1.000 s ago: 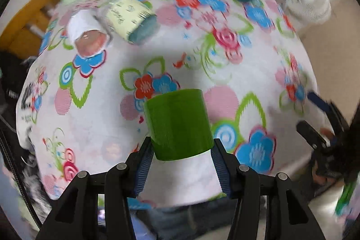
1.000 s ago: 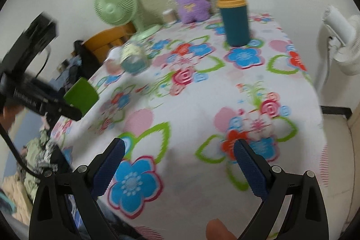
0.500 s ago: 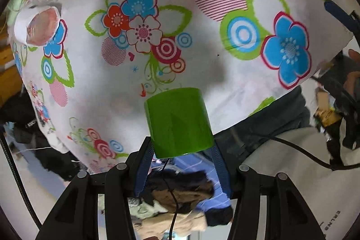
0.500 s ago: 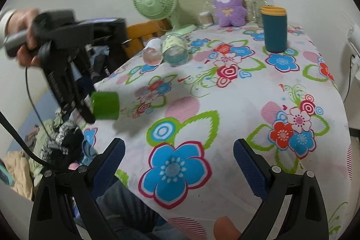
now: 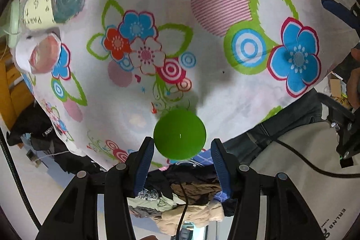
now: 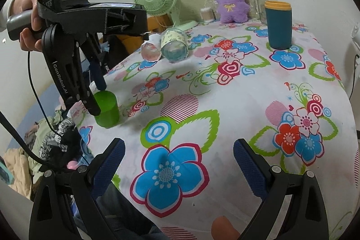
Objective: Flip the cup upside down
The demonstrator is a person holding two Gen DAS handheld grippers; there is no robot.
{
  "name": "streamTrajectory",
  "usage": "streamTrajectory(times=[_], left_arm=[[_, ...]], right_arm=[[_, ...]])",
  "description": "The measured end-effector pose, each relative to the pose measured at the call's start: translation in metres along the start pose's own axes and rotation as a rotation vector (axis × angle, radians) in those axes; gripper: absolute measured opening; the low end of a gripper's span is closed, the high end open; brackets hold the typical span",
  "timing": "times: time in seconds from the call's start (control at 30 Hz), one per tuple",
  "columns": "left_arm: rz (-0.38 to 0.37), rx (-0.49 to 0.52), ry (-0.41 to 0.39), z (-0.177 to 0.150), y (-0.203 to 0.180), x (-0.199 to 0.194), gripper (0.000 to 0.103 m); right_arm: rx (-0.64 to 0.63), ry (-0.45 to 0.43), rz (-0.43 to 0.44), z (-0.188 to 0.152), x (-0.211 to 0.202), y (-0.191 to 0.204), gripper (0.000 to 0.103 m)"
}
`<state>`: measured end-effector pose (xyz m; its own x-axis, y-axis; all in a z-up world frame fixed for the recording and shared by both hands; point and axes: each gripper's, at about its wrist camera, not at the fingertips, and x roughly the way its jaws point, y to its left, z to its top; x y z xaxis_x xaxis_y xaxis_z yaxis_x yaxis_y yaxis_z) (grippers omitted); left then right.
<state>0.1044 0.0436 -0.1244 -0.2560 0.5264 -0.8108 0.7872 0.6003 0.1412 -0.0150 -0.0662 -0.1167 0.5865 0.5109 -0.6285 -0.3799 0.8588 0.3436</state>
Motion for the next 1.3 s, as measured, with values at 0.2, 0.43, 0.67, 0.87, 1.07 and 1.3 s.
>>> streamTrajectory(times=[0.2,0.43,0.67,0.87,1.07,1.3], left_arm=[[0.007,0.000,-0.006,0.001,0.000,-0.002,0.054],[0.063,0.007,-0.064,-0.001,-0.001,-0.015,0.084],[0.074,-0.007,-0.098,-0.008,0.002,-0.023,0.091],[0.073,-0.017,-0.126,-0.022,0.005,-0.022,0.094],[0.061,-0.043,-0.181,-0.037,0.013,-0.020,0.096],[0.042,-0.109,-0.275,-0.054,0.027,-0.022,0.096]], right_arm=[[-0.018,-0.005,-0.001,0.004,-0.001,0.002,0.098],[-0.036,-0.001,0.002,0.008,0.001,0.009,0.098],[-0.052,0.004,0.008,0.011,0.003,0.018,0.098],[-0.063,0.009,0.007,0.015,0.004,0.027,0.098],[-0.062,0.014,-0.004,0.021,0.007,0.035,0.098],[-0.071,0.020,-0.040,0.030,0.009,0.045,0.098]])
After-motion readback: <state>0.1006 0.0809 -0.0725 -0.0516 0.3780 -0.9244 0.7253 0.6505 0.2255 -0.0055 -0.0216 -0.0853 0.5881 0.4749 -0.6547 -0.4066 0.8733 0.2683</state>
